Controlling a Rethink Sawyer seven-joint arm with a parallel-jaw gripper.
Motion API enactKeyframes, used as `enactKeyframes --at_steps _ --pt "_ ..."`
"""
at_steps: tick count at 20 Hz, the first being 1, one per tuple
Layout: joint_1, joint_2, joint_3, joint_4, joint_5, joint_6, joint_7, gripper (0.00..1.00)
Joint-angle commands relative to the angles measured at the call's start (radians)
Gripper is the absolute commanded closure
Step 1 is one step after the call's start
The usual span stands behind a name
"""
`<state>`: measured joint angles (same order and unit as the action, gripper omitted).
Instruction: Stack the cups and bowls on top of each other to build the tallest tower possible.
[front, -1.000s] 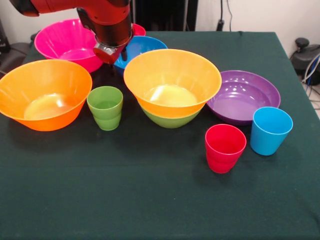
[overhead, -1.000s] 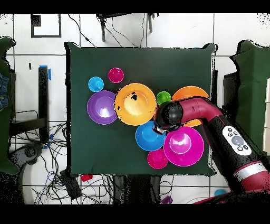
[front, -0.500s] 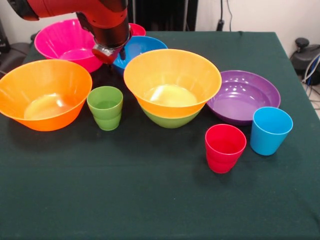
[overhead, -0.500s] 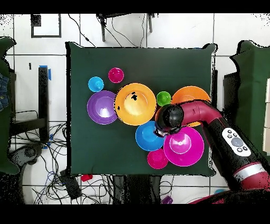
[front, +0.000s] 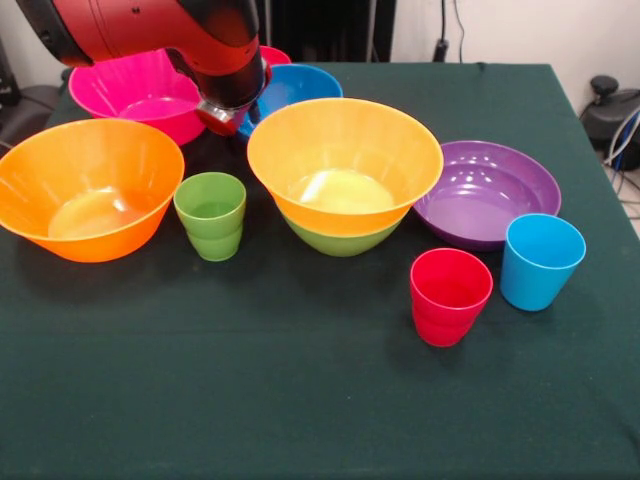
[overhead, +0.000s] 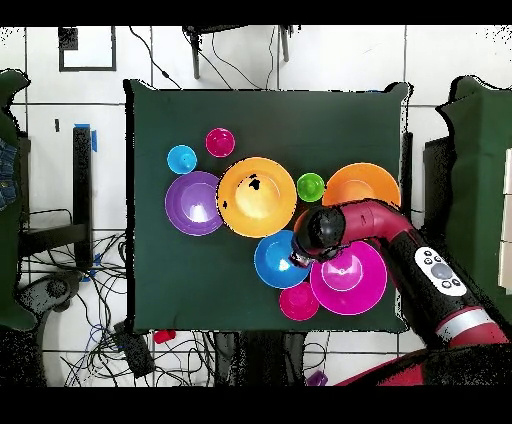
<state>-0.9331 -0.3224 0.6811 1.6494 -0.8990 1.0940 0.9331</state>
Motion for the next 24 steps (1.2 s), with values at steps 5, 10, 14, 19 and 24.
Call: enactKeyframes --at_steps 5,10,14,19,24 --pt "0.022 0.106 -0.085 -0.091 -0.122 -0.164 -0.054 0.00" --pt "0.027 0.117 -0.091 -0.103 -0.131 -0.176 -0.040 0.00" --pt "0.032 0.110 -0.092 -0.097 -0.138 -0.167 -0.051 0.00" --pt "0.023 0.085 -0.084 -0.070 -0.104 -0.160 -0.025 0.00" --pt "0.030 0.070 -0.080 -0.064 -0.106 -0.150 -0.033 0.00"
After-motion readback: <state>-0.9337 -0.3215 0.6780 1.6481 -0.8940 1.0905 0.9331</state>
